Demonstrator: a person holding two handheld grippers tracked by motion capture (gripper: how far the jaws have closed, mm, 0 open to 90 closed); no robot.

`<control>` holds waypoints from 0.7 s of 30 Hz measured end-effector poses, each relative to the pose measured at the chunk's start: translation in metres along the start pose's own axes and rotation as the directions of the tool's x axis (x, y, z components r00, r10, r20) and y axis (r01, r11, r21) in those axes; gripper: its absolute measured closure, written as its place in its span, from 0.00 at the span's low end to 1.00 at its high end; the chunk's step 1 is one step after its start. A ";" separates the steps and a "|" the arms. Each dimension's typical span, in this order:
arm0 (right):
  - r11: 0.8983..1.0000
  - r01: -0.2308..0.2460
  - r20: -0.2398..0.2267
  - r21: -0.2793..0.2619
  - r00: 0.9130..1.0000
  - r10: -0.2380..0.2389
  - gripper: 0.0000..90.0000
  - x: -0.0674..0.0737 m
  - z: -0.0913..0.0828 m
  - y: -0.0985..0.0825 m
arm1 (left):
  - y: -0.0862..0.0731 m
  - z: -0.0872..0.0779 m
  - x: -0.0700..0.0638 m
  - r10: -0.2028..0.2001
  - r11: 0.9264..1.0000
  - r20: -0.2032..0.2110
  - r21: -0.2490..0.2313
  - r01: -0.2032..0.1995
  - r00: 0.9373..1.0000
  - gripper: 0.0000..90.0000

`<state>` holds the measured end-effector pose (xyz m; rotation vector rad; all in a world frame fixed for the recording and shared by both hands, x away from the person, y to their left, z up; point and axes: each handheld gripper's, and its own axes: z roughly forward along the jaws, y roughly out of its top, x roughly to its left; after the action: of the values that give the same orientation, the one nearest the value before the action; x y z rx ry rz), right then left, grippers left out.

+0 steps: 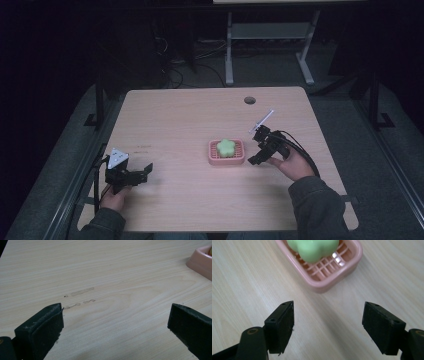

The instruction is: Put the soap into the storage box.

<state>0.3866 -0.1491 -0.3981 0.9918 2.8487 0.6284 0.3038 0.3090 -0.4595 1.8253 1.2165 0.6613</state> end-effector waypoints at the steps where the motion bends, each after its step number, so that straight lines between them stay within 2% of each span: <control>1: 1.000 0.000 0.000 0.000 1.000 0.000 0.28 0.000 0.000 0.000 | 0.000 0.000 0.000 0.001 1.000 0.000 0.000 -0.001 1.000 0.00; 2: 1.000 0.000 0.001 -0.017 1.000 0.000 0.28 0.000 -0.002 -0.003 | 0.000 0.000 0.000 0.000 1.000 0.000 0.000 0.000 1.000 0.00; 8: 1.000 -0.016 -0.001 -0.026 1.000 0.016 0.28 0.000 -0.004 -0.015 | 0.000 0.000 0.000 0.007 1.000 -0.001 0.002 -0.007 1.000 0.00; 21: 0.999 -0.037 0.000 -0.027 0.999 0.037 0.28 0.001 -0.008 -0.043 | 0.000 -0.001 0.000 0.011 1.000 -0.006 0.001 -0.011 1.000 0.00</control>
<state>0.3594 -0.1822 -0.4078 1.0428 2.8192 0.6679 0.3029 0.3093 -0.4586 1.8324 1.2121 0.6733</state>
